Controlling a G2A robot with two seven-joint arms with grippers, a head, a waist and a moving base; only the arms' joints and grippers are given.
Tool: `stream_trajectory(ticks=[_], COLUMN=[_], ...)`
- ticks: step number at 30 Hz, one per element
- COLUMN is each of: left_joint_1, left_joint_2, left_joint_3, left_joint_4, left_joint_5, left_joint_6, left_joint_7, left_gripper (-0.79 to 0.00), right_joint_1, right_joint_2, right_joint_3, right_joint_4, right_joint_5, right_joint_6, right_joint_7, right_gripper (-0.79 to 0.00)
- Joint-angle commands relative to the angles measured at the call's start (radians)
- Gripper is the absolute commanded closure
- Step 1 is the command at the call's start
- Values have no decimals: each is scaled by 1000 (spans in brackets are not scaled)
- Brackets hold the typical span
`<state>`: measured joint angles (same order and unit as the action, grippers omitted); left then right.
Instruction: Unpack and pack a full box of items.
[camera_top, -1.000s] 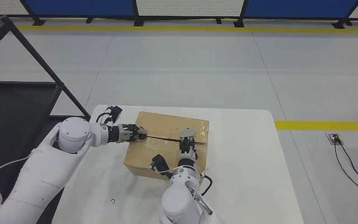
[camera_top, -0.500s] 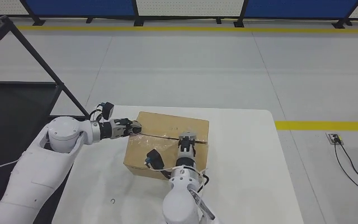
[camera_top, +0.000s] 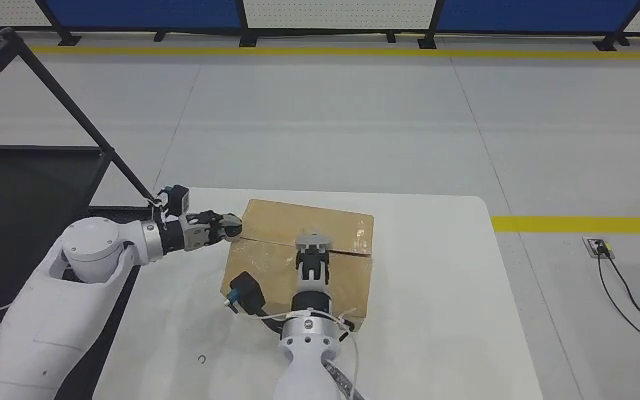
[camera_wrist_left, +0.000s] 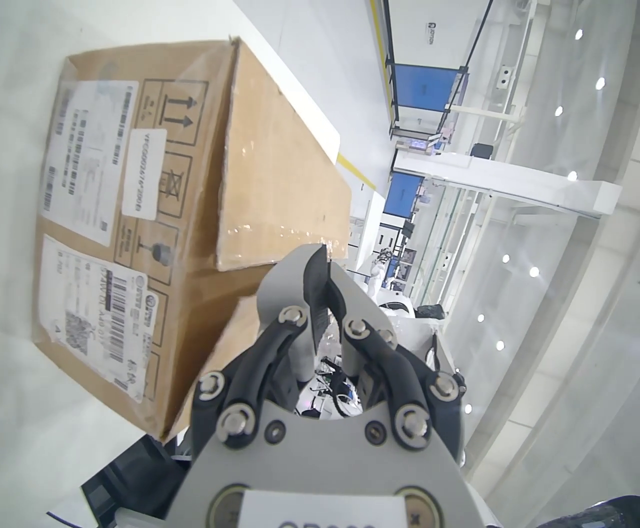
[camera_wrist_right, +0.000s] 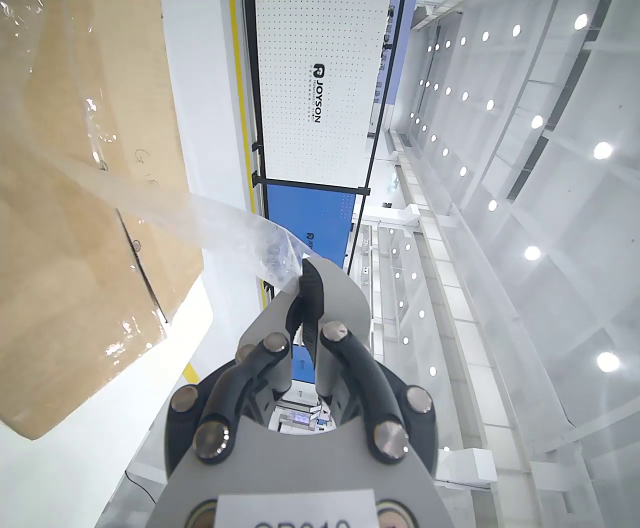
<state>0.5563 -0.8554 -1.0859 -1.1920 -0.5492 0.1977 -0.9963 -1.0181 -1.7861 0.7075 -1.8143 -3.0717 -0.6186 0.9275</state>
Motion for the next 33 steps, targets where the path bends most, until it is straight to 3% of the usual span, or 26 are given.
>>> stream_trajectory(ticks=[1,11,17,21,23,33], left_joint_1=[16,99,180,255,261,261], left_joint_2=[5,30,50,63,65,65], left_joint_3=[-22,-137,-245,-342,-350,-350], left_joint_4=[-10,-61,-112,-151,-155,-155], left_joint_5=[-9,-70,-157,-283,-293,-293], left_joint_6=[-3,0,16,91,99,99], left_joint_7=[0,-14,-26,-40,-45,-45], left_gripper=[0,0,0,-9,-785,-785], right_joint_1=[3,4,59,146,146,146], right_joint_2=[-6,-44,-88,-117,-117,-117], right_joint_3=[-8,-50,-51,-70,-70,-70], right_joint_4=[9,-5,17,78,78,78], right_joint_5=[0,4,50,113,113,113], right_joint_6=[-2,152,181,141,141,141], right_joint_7=[9,117,191,238,238,238], right_gripper=[0,0,0,0,0,0])
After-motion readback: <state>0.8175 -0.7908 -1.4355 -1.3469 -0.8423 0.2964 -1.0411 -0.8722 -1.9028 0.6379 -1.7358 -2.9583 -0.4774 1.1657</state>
